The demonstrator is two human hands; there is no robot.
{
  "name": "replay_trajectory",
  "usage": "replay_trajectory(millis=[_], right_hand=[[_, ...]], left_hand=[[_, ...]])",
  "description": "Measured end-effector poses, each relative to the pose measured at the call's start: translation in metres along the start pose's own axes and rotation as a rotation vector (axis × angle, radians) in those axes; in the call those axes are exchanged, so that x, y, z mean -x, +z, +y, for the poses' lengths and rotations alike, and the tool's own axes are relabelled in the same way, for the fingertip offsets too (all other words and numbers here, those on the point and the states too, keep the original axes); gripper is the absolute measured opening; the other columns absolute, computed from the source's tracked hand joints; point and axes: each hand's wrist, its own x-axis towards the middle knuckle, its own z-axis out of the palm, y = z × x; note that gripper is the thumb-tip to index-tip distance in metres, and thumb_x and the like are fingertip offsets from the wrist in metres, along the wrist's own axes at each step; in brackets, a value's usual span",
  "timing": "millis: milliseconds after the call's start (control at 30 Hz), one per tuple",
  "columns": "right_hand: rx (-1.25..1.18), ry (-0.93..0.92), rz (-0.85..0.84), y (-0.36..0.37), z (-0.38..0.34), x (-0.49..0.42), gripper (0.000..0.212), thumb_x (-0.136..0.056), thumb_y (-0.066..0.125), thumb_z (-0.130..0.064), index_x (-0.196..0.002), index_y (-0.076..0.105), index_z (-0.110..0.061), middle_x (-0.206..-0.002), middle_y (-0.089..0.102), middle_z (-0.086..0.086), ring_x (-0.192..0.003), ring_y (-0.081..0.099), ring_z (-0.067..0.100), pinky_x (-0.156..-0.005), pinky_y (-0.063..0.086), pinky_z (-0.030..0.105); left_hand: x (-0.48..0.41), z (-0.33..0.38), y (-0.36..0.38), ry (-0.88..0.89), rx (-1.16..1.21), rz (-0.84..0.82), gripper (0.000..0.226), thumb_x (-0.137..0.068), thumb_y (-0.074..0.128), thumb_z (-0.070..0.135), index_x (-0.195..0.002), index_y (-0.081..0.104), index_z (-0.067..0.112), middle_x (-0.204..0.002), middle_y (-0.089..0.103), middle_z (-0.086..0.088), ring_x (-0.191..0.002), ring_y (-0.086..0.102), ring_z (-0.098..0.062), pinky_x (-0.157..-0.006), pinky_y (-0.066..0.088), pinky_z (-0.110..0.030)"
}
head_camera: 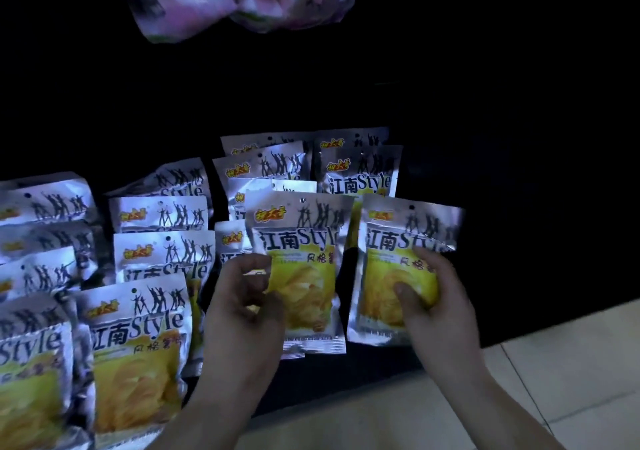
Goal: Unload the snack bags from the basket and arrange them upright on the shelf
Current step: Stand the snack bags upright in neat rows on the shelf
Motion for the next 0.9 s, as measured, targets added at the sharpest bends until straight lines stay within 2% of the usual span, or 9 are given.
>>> replay_trajectory(millis=[167,233,300,367,433,567,700,800,900], right_hand=[[0.140,-0.145,-0.147,0.035,0.012,-0.048,0.052,-0.093,0.071,-0.016,-0.133,0.053,-0.045,-0.132,0.052,-0.011,-0.120,0.049,0.002,-0.087,0.034,0.001],[0.202,-0.147,-0.169,0.039,0.019,-0.062,0.052,-0.094,0.070,-0.017,-0.134,0.052,-0.043,-0.131,0.051,-0.006,-0.116,0.054,0.010,-0.084,0.043,0.008],[0.315,-0.180,-0.161,0.040,0.024,-0.072,0.051,-0.094,0.069,-0.024,-0.136,0.048,-0.046,-0.129,0.050,-0.003,-0.110,0.059,0.019,-0.080,0.055,0.030],[0.466,-0.216,-0.152,0.038,0.027,-0.078,0.056,-0.094,0.068,-0.035,-0.140,0.039,-0.050,-0.127,0.049,-0.002,-0.103,0.061,0.022,-0.074,0.058,0.040],[0.519,-0.196,-0.131,0.035,0.031,-0.080,0.061,-0.093,0.067,-0.041,-0.143,0.034,-0.052,-0.128,0.048,-0.001,-0.103,0.060,0.023,-0.073,0.058,0.040],[0.447,-0.159,-0.121,0.028,0.035,-0.074,0.066,-0.094,0.066,-0.038,-0.147,0.030,-0.053,-0.146,0.043,0.000,-0.121,0.057,0.025,-0.085,0.058,0.040],[0.104,-0.133,0.002,0.012,0.023,-0.045,0.044,-0.098,0.058,-0.039,-0.140,0.047,-0.045,-0.144,0.049,-0.007,-0.129,0.053,0.010,-0.101,0.052,0.039],[-0.096,-0.108,-0.018,0.001,0.016,-0.005,0.021,-0.095,0.063,-0.035,-0.112,0.057,-0.046,-0.112,0.067,-0.011,-0.103,0.065,0.004,-0.084,0.058,0.035],[0.010,-0.082,-0.161,-0.006,0.033,0.022,0.036,-0.086,0.080,-0.029,-0.110,0.057,-0.042,-0.105,0.068,-0.014,-0.094,0.067,0.006,-0.074,0.058,0.031]], left_hand=[[-0.003,-0.015,-0.015,0.013,0.028,0.075,0.036,-0.088,0.061,-0.012,-0.089,0.053,0.023,-0.077,0.055,0.003,-0.067,0.048,-0.019,-0.063,0.040,-0.033],[-0.003,-0.017,-0.010,-0.003,0.043,0.024,0.040,-0.087,0.054,-0.017,-0.076,0.052,0.020,-0.068,0.053,-0.001,-0.058,0.042,-0.015,-0.054,0.035,-0.025],[-0.001,-0.018,0.000,-0.017,0.038,-0.020,0.042,-0.089,0.051,-0.019,-0.070,0.057,0.018,-0.063,0.053,-0.002,-0.050,0.038,-0.010,-0.047,0.031,-0.020],[0.001,-0.025,0.010,-0.031,0.018,-0.042,0.042,-0.092,0.053,-0.015,-0.078,0.069,0.021,-0.070,0.064,0.004,-0.049,0.042,-0.008,-0.049,0.035,-0.017],[0.002,-0.031,0.018,-0.054,-0.006,-0.077,0.046,-0.095,0.053,-0.010,-0.092,0.075,0.031,-0.084,0.071,0.013,-0.050,0.048,-0.019,-0.050,0.041,-0.027],[0.006,-0.031,0.026,-0.085,-0.028,-0.130,0.047,-0.097,0.051,-0.007,-0.105,0.074,0.034,-0.094,0.070,0.024,-0.058,0.054,-0.022,-0.052,0.045,-0.028],[0.010,-0.030,0.035,-0.161,0.036,-0.155,0.045,-0.099,0.050,-0.006,-0.109,0.072,0.033,-0.062,0.059,0.008,-0.053,0.039,-0.019,-0.050,0.035,-0.028],[0.014,-0.028,0.050,-0.178,0.064,-0.217,0.044,-0.098,0.047,-0.009,-0.111,0.070,0.026,-0.055,0.050,0.017,-0.049,0.033,-0.013,-0.049,0.032,-0.025],[0.021,-0.023,0.070,-0.173,0.037,-0.274,0.049,-0.094,0.047,-0.014,-0.112,0.069,0.026,-0.064,0.058,0.016,-0.048,0.041,-0.008,-0.049,0.035,-0.018]])
